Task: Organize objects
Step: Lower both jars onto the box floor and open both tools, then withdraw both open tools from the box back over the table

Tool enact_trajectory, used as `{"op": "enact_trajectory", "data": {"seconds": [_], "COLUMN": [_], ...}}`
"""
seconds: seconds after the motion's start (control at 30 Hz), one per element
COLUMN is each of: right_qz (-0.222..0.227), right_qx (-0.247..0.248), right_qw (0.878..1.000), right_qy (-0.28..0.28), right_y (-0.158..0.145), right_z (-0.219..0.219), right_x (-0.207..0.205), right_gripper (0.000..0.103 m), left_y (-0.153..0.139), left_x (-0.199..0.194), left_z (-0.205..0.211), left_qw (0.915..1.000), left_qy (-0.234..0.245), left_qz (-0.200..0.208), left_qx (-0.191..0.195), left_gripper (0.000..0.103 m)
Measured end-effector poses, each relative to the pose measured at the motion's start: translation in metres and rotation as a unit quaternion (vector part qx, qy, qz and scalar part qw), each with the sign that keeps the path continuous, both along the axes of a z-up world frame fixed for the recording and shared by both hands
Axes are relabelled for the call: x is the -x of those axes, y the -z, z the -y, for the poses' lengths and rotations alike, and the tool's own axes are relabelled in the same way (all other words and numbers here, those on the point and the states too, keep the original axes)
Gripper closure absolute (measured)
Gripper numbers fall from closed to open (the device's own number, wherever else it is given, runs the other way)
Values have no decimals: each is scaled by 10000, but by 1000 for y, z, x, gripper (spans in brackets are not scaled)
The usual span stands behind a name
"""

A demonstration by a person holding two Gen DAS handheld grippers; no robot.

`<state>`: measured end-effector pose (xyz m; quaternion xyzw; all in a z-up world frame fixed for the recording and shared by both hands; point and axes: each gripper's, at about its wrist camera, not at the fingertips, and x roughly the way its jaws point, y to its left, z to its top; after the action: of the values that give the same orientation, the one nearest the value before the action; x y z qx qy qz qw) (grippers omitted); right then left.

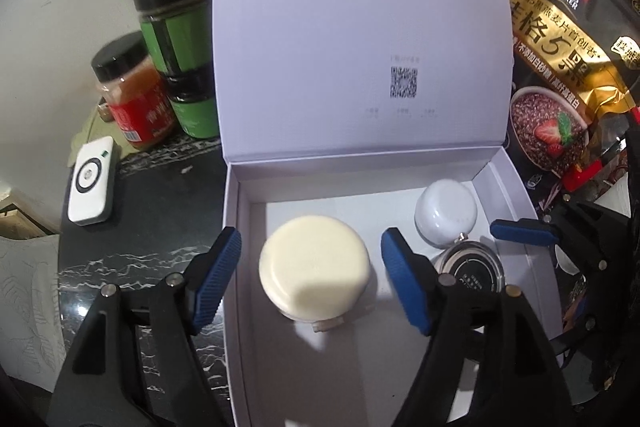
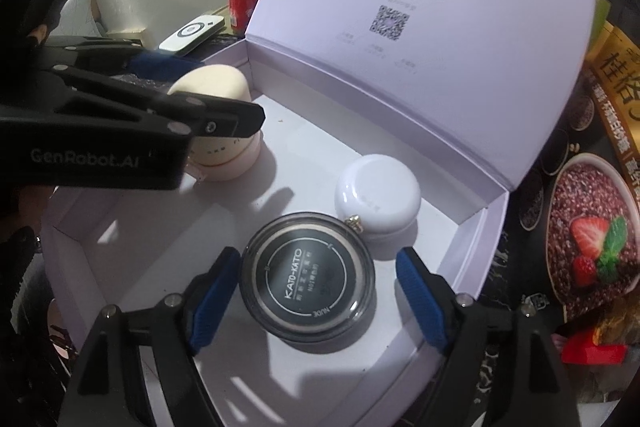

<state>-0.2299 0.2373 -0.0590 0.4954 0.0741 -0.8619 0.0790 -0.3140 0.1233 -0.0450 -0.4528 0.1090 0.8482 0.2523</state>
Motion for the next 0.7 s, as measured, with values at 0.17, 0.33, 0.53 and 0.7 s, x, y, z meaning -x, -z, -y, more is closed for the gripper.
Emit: {"op": "enact_trajectory", "data": {"seconds": [0.17, 0.33, 0.53, 0.7], "right_qz": [-129, -291, -474, -617], "right_qx": [-25, -49, -60, -79], "right_qw": [9999, 9994, 9984, 9975], "right_qy": [84, 201, 316, 342], "right_y": [-11, -26, -45, -60], "right_z": [-1, -4, -8, -5], "right_x": [-7, -18, -35, -49], "right_gripper": [22, 22, 23, 23], "left_y": [-10, -25, -46, -64], "left_x": [0, -22, -41, -61], "left_z": [-9, -2, 2, 4], "left_qw": [10000, 9999, 9994, 9988], "left_qy": [-86, -108, -107, -98], "left_qz": [14, -112, -302, -463], "left_qx": [-15, -74, -112, -87], "left_gripper": [31, 31, 31, 31]}}
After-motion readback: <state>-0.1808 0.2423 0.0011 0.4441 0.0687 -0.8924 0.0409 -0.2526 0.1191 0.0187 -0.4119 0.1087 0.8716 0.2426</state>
